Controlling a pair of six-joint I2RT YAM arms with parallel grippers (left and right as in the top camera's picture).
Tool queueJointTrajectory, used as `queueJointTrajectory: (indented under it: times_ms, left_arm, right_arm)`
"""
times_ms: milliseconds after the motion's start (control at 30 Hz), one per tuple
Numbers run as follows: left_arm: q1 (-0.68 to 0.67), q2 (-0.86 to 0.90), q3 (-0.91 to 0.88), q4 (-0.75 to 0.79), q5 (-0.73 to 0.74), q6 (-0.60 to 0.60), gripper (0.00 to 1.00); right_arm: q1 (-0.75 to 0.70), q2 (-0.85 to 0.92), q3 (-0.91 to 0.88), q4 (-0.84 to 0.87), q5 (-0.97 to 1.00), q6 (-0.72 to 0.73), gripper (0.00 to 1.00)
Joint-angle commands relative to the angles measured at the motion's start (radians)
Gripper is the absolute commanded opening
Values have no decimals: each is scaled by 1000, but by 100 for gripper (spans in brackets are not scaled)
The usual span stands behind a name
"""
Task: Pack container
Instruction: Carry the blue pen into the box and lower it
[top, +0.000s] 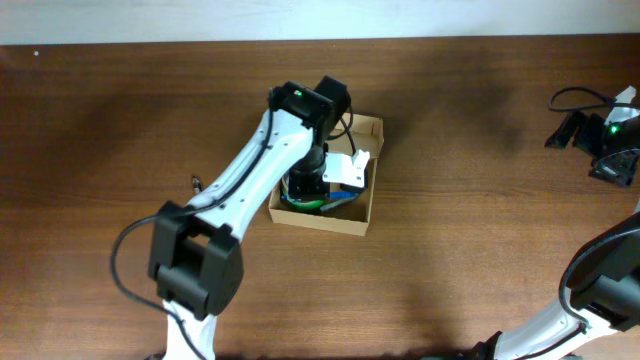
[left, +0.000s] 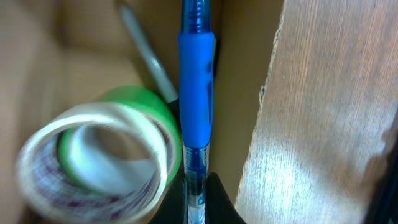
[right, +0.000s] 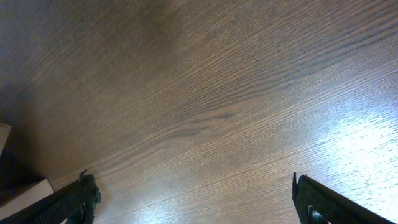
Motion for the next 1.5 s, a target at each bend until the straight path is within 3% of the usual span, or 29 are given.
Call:
queueJointTrajectory:
  times_ms: [0, 233, 300, 400, 500, 533, 600, 733, 833, 967, 1133, 1267, 1467]
  left_arm:
    - [-2, 45, -3, -23, 52, 41, 1]
    - [-5, 59, -25, -45, 93, 41, 9]
    - [-5, 59, -37, -42, 93, 41, 24]
    - [-5, 58, -40, -42, 93, 41, 34]
    - [-5, 46, -39, -32, 67, 27, 34]
    - [-5, 29, -39, -14, 36, -7, 29]
    - [-5, -36, -39, 38, -63, -126, 27]
    - [18, -233, -39, 133, -184, -278, 38]
    - [69, -394, -39, 213, -195, -401, 39]
    - [199, -530, -40, 245, -202, -673, 16]
    - [414, -539, -60, 144, -270, -1091, 16]
    - [513, -530, -192, 190, -291, -1364, 25]
    - [537, -482, -440, 341, -282, -1404, 41]
  right_arm:
    - [5, 1, 0, 0, 13, 2, 99]
    - [5, 1, 1, 0, 13, 2, 99]
    - [5, 1, 1, 0, 13, 2, 99]
    - [5, 1, 1, 0, 13, 2, 99]
    - [5, 1, 1, 0, 13, 2, 99]
    - [5, 1, 1, 0, 13, 2, 99]
    - [5, 1, 1, 0, 13, 2, 99]
    - [5, 1, 1, 0, 13, 2, 99]
    - [5, 1, 1, 0, 13, 2, 99]
    - [5, 1, 0, 0, 13, 2, 99]
    - [5, 1, 1, 0, 13, 2, 99]
    - [5, 1, 0, 0, 13, 2, 99]
    - [5, 1, 1, 0, 13, 2, 99]
